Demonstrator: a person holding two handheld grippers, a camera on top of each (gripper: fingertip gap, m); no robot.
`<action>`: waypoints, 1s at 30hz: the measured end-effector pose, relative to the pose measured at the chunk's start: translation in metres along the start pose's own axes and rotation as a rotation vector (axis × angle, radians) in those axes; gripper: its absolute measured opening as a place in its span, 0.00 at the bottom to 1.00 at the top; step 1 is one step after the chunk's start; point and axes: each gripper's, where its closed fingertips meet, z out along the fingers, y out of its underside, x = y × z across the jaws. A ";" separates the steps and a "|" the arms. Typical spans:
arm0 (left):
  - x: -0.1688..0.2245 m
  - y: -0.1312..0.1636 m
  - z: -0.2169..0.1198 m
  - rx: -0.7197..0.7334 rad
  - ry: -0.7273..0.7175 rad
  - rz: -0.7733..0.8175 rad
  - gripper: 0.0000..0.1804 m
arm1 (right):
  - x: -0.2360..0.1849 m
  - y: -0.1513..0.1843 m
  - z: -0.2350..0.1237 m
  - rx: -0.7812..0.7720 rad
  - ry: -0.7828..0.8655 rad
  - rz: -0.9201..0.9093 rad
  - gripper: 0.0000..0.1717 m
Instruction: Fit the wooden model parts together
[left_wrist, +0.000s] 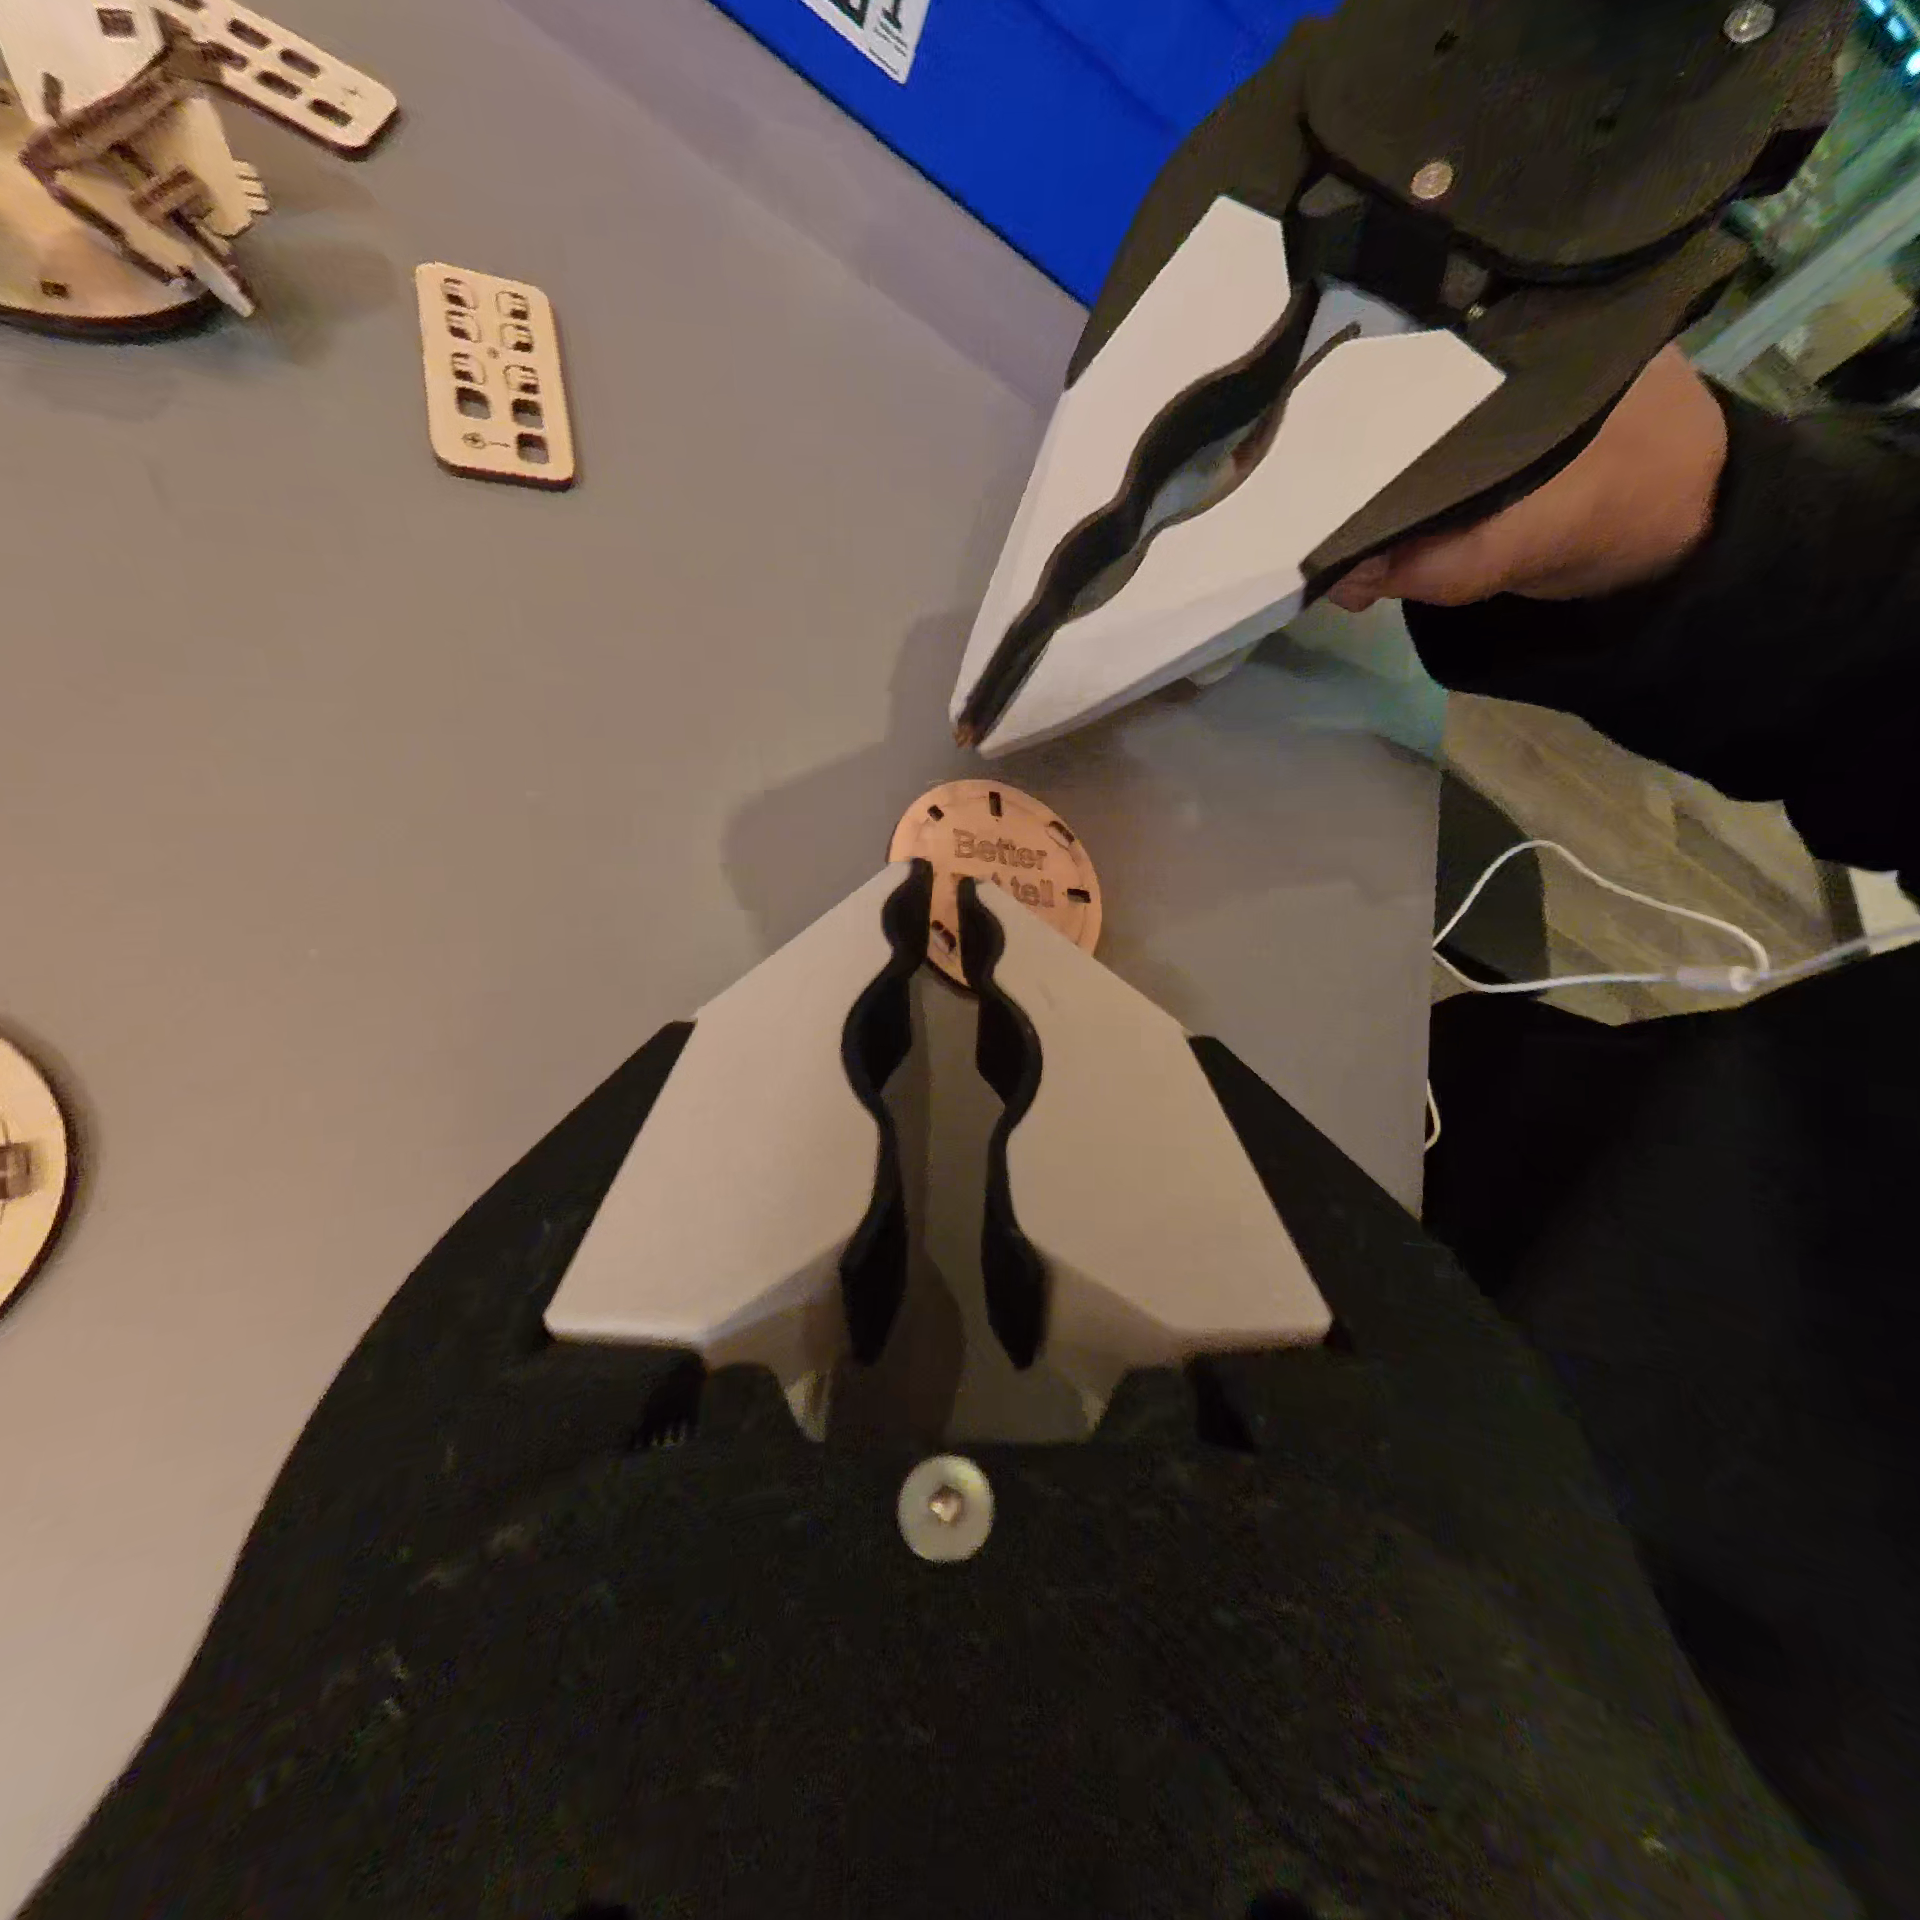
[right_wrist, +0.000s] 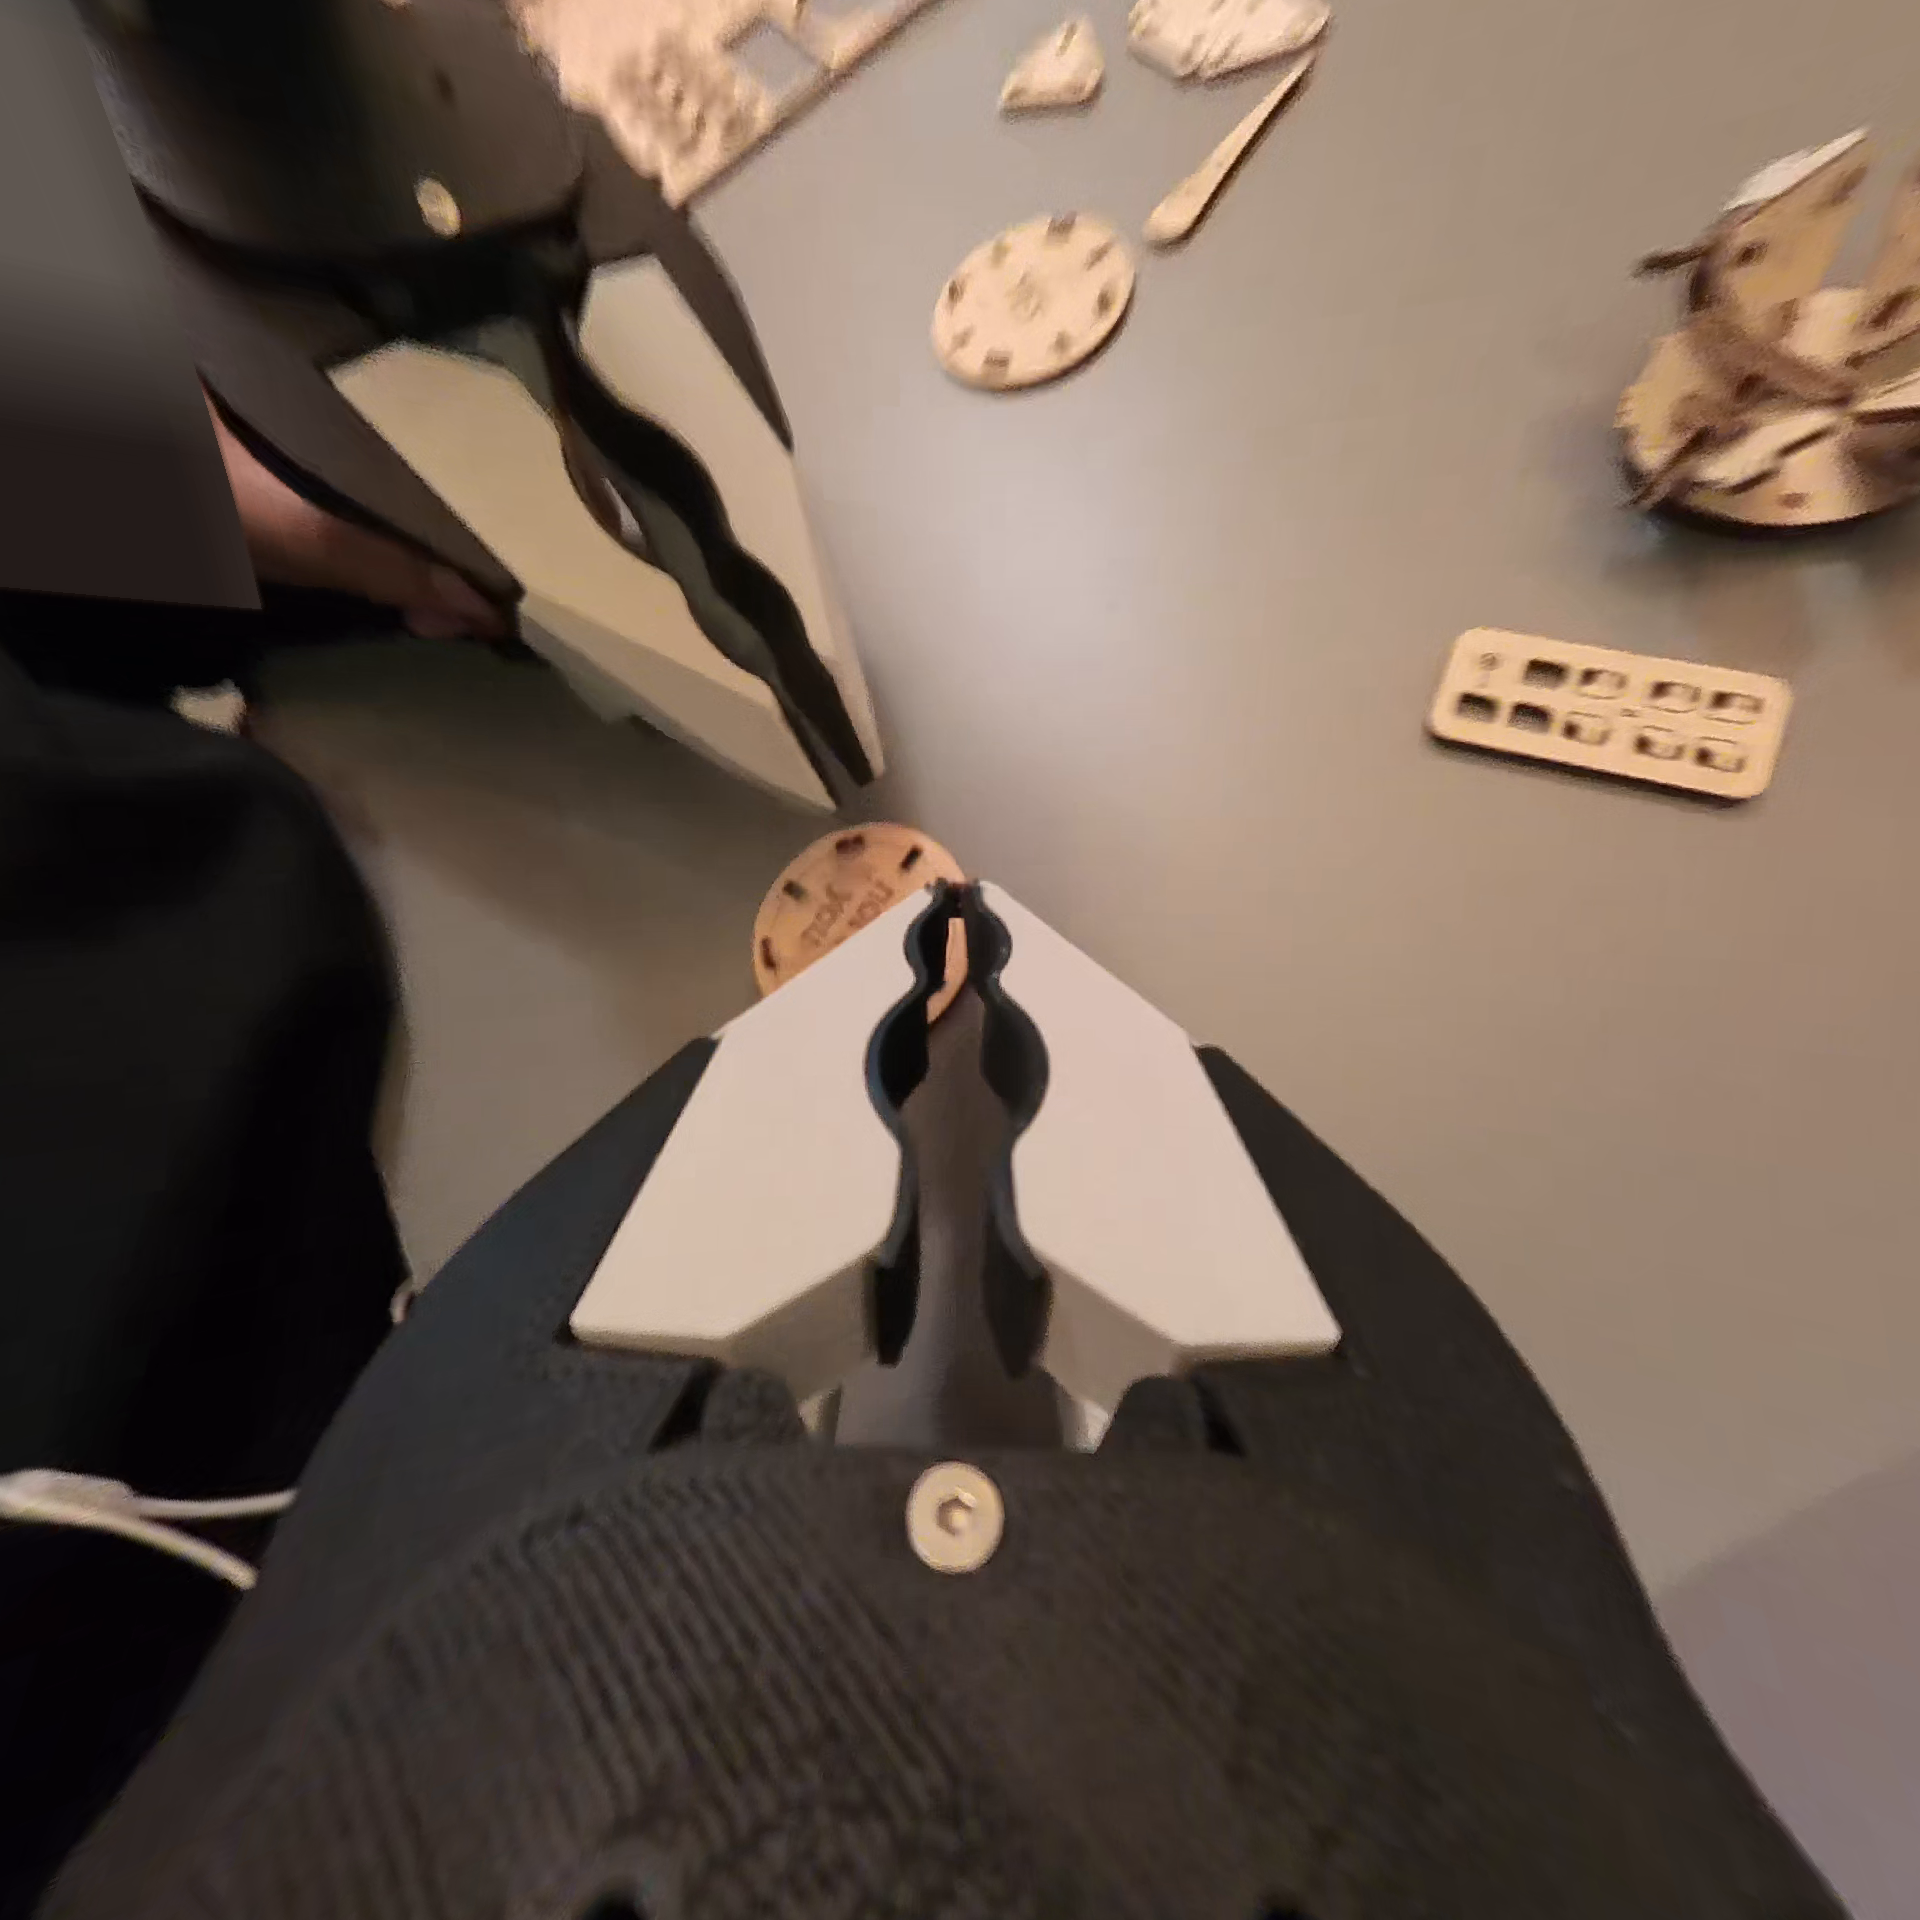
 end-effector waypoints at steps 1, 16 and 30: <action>0.001 0.001 0.002 -0.012 -0.001 0.010 0.00 | 0.001 0.004 0.002 -0.034 0.018 -0.021 0.00; -0.003 0.011 0.011 -0.095 -0.017 -0.028 0.00 | -0.001 0.013 0.009 -0.153 0.074 -0.155 0.00; -0.002 0.012 0.011 -0.095 -0.002 -0.040 0.01 | -0.002 0.013 0.014 -0.251 0.087 -0.205 0.01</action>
